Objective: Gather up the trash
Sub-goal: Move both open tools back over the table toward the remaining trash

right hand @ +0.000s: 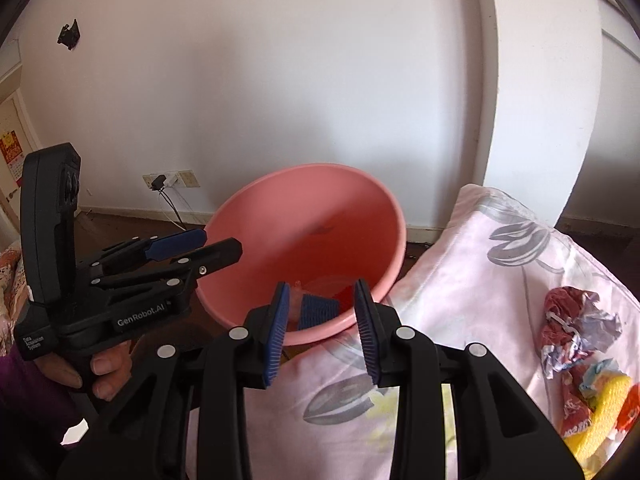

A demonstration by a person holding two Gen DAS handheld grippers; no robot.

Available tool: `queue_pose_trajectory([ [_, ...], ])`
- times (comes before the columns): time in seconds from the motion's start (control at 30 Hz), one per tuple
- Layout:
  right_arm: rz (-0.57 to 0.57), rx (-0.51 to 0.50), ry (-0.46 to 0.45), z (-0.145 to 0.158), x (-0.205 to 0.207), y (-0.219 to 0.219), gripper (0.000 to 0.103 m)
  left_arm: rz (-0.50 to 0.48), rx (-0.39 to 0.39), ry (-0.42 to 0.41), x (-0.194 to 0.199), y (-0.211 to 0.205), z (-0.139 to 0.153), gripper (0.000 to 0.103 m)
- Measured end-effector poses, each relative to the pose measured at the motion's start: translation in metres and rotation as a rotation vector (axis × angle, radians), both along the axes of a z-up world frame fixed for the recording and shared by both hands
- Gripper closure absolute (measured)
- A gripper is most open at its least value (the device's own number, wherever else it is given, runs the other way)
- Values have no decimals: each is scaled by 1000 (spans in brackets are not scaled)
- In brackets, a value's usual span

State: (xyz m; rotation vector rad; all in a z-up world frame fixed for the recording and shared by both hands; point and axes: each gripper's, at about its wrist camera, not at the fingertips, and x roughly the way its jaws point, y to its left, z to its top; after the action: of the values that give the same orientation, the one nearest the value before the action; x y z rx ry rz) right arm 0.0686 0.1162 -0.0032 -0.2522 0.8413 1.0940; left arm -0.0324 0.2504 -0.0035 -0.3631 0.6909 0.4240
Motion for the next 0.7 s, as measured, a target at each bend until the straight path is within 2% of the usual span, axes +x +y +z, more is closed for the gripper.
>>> queue_pose_trajectory([
  [0.17, -107, -2, -1, 1, 2, -49, 69, -49, 15, -3, 5, -29, 8, 49],
  [0.37, -266, -54, 7, -12, 9, -118, 69, -159, 20, 1, 21, -75, 11, 49],
  [0.7, -520, -79, 54, -34, 18, -220, 69, -349, -21, 42, 60, -146, -6, 51],
])
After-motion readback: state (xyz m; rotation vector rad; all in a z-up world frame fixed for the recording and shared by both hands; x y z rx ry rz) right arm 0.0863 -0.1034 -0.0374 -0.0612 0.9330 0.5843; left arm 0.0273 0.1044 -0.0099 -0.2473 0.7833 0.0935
